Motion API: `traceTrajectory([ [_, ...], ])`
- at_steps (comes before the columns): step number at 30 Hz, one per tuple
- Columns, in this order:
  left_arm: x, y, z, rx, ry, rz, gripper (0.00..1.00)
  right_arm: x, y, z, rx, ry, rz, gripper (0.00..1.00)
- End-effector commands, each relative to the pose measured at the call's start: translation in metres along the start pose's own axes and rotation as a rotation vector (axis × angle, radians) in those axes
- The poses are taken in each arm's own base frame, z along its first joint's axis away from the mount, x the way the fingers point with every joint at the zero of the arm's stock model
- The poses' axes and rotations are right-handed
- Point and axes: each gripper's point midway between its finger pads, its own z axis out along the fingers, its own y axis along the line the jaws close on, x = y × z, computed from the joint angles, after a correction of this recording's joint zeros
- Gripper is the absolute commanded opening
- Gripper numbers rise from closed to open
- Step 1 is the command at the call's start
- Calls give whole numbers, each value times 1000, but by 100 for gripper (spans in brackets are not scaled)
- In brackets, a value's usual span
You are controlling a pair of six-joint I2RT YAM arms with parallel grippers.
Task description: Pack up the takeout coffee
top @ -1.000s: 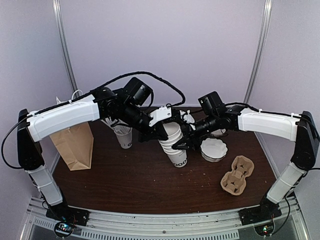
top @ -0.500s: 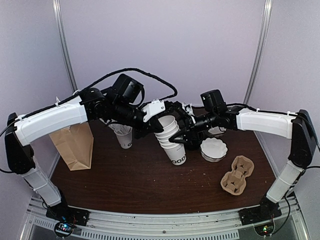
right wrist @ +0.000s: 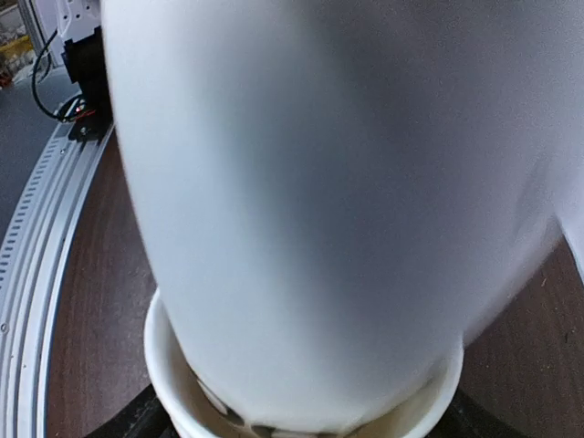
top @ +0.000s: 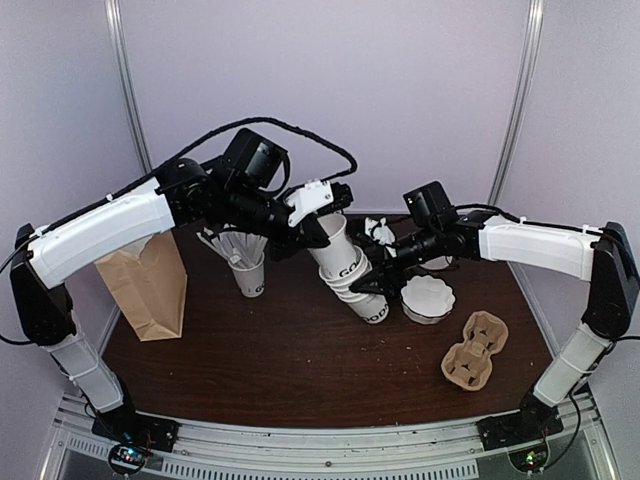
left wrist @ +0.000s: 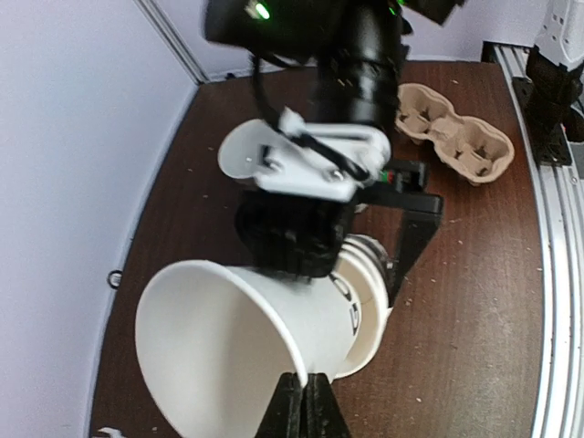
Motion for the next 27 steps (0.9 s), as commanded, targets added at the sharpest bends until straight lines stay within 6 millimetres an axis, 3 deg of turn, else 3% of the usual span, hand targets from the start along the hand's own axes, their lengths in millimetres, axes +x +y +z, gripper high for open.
traceTrajectory([
  [1, -45, 47, -48, -205, -124, 71, 0, 66, 15, 2, -43, 194, 54, 67],
  [4, -44, 42, -50, -188, -147, 60, 0, 54, 9, 1, -65, 127, 163, 68],
  [8, -32, 36, -46, -167, -117, 35, 0, 37, 2, -3, -54, 74, 176, 68],
  [13, -29, 39, -72, -215, -73, 22, 0, 25, -5, -10, -10, 19, 180, 70],
  [21, 54, -5, -75, -159, 224, -67, 0, 10, -12, -17, 42, -48, 164, 70],
  [27, 89, -38, -54, -61, 254, -169, 0, 5, -16, -16, 48, -76, 192, 71],
])
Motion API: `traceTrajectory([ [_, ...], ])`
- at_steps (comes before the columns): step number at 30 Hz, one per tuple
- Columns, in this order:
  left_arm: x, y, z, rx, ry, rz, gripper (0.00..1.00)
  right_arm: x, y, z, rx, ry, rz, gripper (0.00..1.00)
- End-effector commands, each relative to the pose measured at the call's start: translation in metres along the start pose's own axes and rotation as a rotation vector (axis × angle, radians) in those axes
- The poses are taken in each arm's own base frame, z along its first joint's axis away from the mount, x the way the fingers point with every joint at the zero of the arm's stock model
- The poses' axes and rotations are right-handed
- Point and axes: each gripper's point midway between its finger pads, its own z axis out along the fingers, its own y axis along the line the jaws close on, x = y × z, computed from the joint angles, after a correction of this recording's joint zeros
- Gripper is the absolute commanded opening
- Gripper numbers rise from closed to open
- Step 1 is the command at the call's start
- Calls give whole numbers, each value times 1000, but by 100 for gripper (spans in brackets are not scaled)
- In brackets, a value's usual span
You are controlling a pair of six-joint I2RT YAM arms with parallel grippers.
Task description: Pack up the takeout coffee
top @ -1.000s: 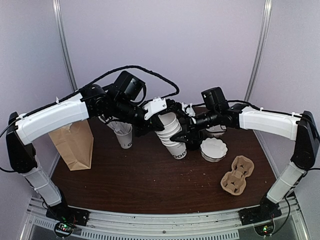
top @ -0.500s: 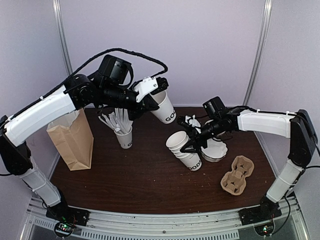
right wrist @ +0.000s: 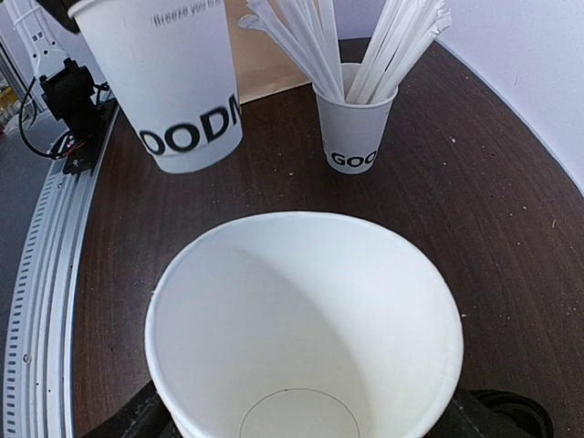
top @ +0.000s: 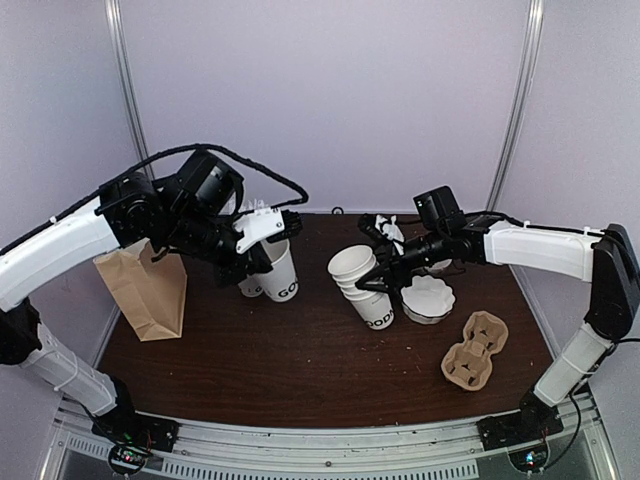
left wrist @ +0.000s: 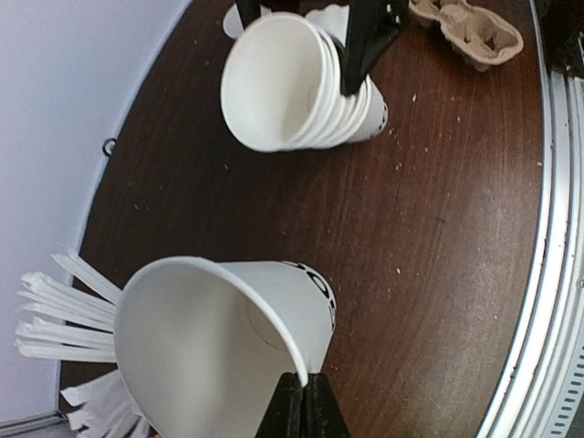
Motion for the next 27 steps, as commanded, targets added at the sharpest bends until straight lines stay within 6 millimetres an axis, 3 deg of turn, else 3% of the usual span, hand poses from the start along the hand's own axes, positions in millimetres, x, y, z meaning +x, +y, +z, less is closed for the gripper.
traceTrajectory([
  [1, 22, -25, 23, 65, 47, -86, 0, -19, -2, -8, 9, -71, 4, 71],
  [6, 36, -43, 54, 69, 89, -92, 0, -24, 0, -14, 20, -86, -2, 71],
  [16, 59, -73, 95, 174, 109, -120, 0, -20, -2, -10, 28, -105, 10, 71],
  [20, 58, -80, 103, 201, 89, -149, 0, -18, -2, -10, 32, -101, 5, 71],
  [21, 57, -81, 103, 204, 86, -153, 2, -18, -1, -10, 31, -101, 5, 71],
  [25, 56, -84, 104, 221, 86, -153, 29, -16, 0, -10, 29, -100, 6, 71],
  [27, 56, -87, 104, 236, 89, -154, 35, -15, 0, -10, 30, -99, 3, 71],
])
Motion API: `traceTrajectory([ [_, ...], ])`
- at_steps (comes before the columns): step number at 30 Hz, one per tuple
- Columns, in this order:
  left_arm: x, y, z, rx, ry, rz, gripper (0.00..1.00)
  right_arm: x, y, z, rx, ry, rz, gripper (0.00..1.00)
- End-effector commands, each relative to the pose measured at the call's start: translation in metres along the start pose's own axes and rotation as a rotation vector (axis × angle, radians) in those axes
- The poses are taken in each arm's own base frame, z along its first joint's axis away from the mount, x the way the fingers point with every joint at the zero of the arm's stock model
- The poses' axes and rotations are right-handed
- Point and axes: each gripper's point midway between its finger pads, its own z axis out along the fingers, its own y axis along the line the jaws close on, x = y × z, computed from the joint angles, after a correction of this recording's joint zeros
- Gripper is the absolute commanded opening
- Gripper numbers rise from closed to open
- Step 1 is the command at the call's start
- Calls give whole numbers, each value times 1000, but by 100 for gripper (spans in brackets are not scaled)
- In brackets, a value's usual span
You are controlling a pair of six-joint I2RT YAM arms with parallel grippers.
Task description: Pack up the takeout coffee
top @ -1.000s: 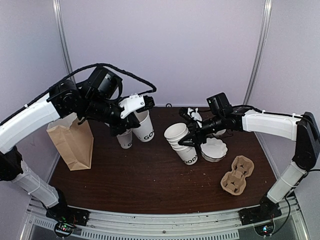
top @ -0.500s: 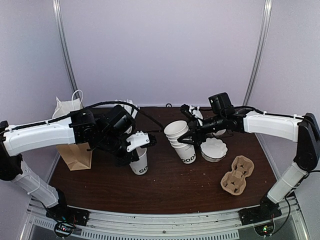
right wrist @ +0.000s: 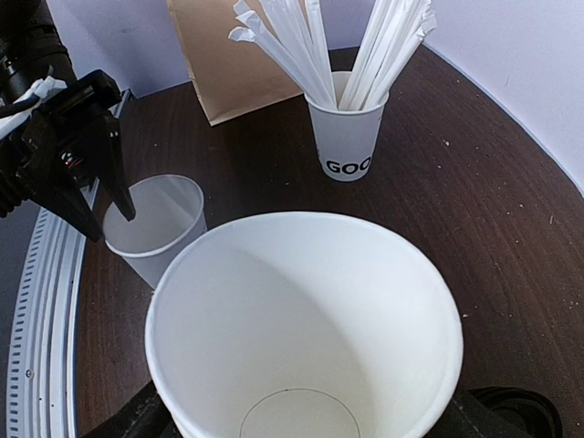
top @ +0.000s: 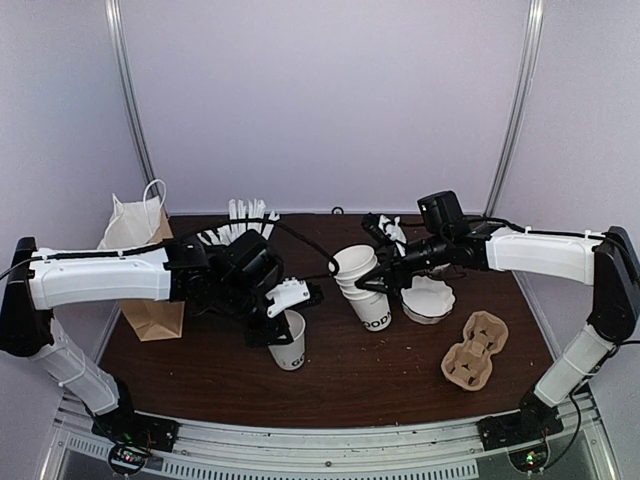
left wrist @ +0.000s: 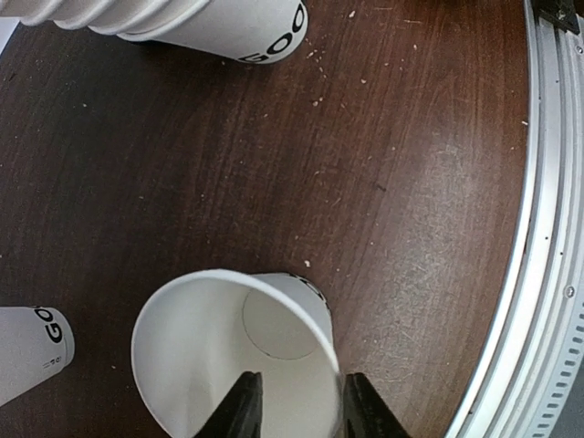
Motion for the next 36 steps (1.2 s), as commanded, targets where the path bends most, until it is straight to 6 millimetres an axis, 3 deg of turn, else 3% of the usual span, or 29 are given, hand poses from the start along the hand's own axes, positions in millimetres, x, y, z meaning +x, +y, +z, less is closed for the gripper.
traceTrajectory([
  [1, -17, -7, -1, 45, -54, -7, 37, -16, 2, -10, 11, -53, -41, 71],
  [4, -28, -9, -15, 64, -58, 0, 41, -15, 5, -11, 6, -54, -45, 71],
  [6, -52, -3, -39, 35, -114, -15, 44, -17, 7, -12, -1, -59, -48, 71],
  [9, -96, 22, -77, -80, -231, -105, 55, -21, 9, -13, -12, -63, -58, 71],
  [13, -133, 58, -95, -192, -267, -276, 57, -28, 14, -17, -17, -62, -88, 71],
  [17, -149, 90, -95, -261, -271, -419, 55, -42, 14, -21, -14, -73, -105, 71],
  [21, -151, 112, -86, -158, -291, -584, 51, -55, 14, -22, -26, -83, -118, 71],
  [25, -153, 115, -71, -27, -276, -648, 50, -60, 20, -19, -45, -78, -138, 70],
  [30, -161, 103, -59, 84, -277, -651, 50, -60, 26, -15, -60, -68, -148, 71],
  [36, -157, 114, -58, 37, -285, -679, 49, -60, 28, -11, -65, -57, -156, 71],
])
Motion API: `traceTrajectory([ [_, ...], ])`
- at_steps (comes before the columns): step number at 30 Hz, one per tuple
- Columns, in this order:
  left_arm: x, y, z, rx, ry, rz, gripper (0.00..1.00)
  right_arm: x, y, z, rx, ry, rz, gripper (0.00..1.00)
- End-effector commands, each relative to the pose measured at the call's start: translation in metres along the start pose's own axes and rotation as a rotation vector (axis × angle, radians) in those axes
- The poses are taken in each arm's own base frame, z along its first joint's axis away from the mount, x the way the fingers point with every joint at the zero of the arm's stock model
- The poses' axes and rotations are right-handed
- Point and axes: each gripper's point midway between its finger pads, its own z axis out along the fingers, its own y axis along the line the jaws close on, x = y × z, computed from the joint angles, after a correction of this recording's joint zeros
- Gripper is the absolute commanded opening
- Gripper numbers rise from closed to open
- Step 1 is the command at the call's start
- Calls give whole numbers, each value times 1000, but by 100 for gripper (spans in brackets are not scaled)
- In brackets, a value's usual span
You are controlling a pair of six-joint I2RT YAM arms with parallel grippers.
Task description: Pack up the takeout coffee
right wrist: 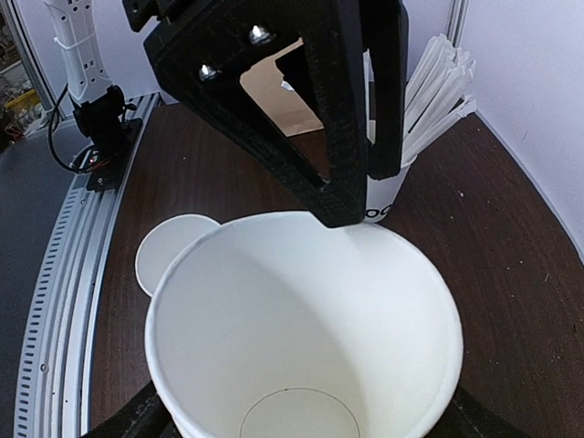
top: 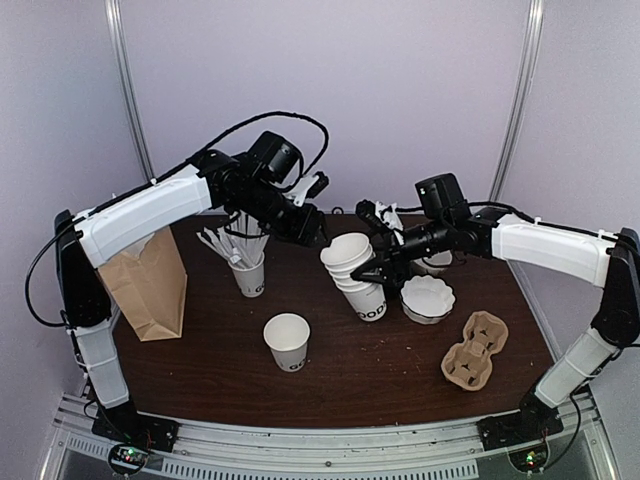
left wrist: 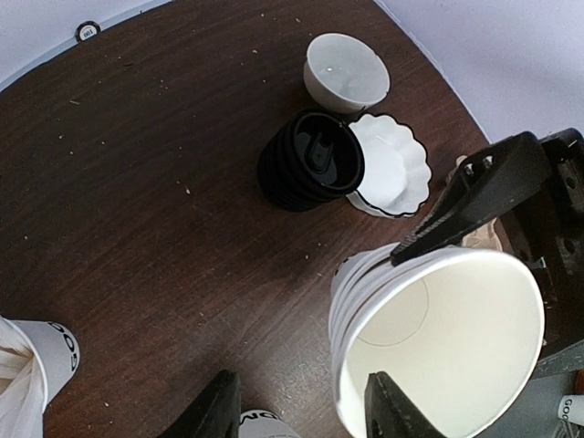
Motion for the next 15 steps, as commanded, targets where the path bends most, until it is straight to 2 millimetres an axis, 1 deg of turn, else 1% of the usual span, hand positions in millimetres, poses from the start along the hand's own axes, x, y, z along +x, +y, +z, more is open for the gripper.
traceTrajectory([
  [1, -19, -7, -14, 23, -75, -19, 49, -18, 2, -1, -6, -30, -44, 71],
  [2, -23, -4, -18, 8, -97, -21, 49, -17, 2, -1, -5, -28, -43, 71],
  [5, -26, -12, -24, 51, -114, -8, 49, -16, 2, -1, -3, -27, -45, 71],
  [11, -10, -11, 0, 72, -13, -41, 48, -21, 1, -1, -2, -28, -49, 71],
  [13, -9, -16, 3, 104, 0, -41, 47, -22, 0, -1, 0, -28, -51, 71],
  [15, -9, -20, 5, 131, 5, -39, 44, -23, -2, -1, 1, -26, -51, 71],
])
